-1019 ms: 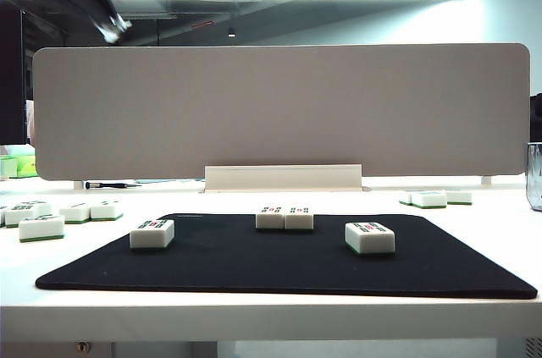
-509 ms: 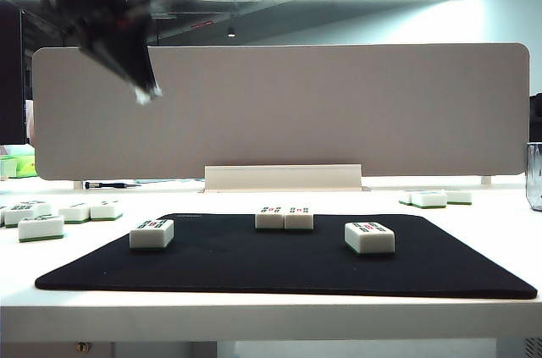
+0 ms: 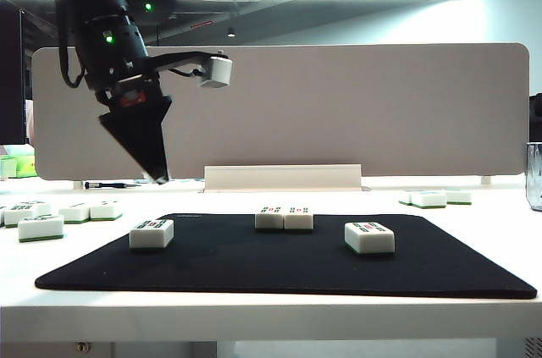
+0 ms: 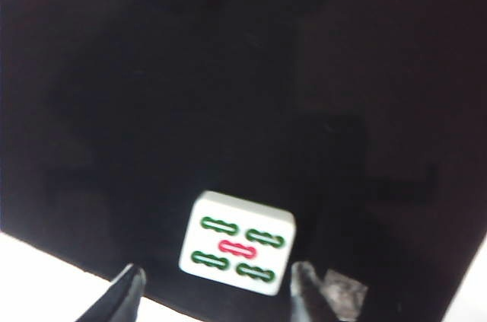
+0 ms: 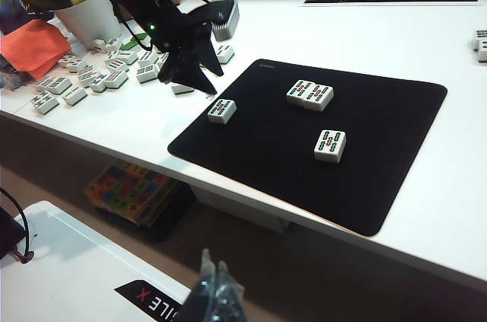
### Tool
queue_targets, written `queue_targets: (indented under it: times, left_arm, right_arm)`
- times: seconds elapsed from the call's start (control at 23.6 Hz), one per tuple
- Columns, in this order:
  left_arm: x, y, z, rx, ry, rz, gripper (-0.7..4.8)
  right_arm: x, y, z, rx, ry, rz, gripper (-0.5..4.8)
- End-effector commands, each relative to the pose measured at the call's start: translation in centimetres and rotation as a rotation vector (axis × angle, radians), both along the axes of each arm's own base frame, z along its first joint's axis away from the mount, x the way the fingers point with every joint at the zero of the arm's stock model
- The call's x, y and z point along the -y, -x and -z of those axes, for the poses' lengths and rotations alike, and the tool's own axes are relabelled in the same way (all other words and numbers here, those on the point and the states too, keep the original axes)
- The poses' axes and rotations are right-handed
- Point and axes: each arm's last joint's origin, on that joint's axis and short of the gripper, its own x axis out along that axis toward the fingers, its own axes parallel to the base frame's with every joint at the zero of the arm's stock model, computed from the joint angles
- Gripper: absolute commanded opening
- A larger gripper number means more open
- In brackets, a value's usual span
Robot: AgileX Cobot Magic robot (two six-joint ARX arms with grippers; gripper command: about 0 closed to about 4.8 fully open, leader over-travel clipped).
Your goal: Arrange four mahjong tiles into a neat stack, creating two layers of paired tiles.
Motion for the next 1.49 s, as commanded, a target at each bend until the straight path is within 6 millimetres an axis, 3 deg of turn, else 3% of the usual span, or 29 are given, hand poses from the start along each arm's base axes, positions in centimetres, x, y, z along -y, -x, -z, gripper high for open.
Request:
queue_targets:
  times: [0.04,0.17,0.42,0.72,0.76,0.85,0.98,1.1,1.23,1.36,1.49]
  left_arm:
    - [0.0,0.3,0.7,-0.008,-0.077,0.219,3.15]
    - [0.1,0.1,1.8,-0.025,-0.108,0.307,3.14]
    - [0.6,-1.0,2.6,0.034,-0.103,0.3,3.14]
    - [0.7,-1.6,5.0,-0.046,-0.137,0.294,3.08]
    - [0.8,-1.6,5.3,-0.052,-0.139,0.294,2.87]
    - [0.8,-1.7,5.4,-0.052,-0.139,0.294,1.43]
    - [1.0,-1.8,4.8,-0.057,-0.126,0.243,1.17]
    - [3.9,-2.1,0.9,0.019,-0.091,0.206,1.17]
    - [7.7,-2.6,-2.5,0.226,0.008,0.274,1.2]
    - [10.5,-3.3,-2.4,0.29,0.044,0.327,1.22]
    - [11.8,-4.7,0.0,0.275,-0.016,0.373,1.3]
  right_arm:
    - [0.0,0.3,0.1,0.019,0.002,-0.001,-0.01]
    - [0.0,0.3,0.1,0.018,0.002,-0.001,-0.01]
    - [0.0,0.3,0.1,0.018,0.002,-0.001,-0.01]
    - [0.0,0.3,0.1,0.018,0.002,0.0,-0.01]
    - [0.0,0.3,0.1,0.018,0.002,0.0,-0.01]
    - [0.0,0.3,0.1,0.018,0.002,0.0,-0.01]
    - [0.0,0.3,0.1,0.018,0.002,0.0,-0.01]
    - [0.0,0.3,0.1,0.018,0.002,0.0,-0.01]
    - [0.0,0.3,0.1,0.018,0.002,0.0,-0.01]
    - [0.0,0.3,0.1,0.018,0.002,0.0,-0.01]
    - [0.0,0.3,0.1,0.017,0.002,0.0,-0.01]
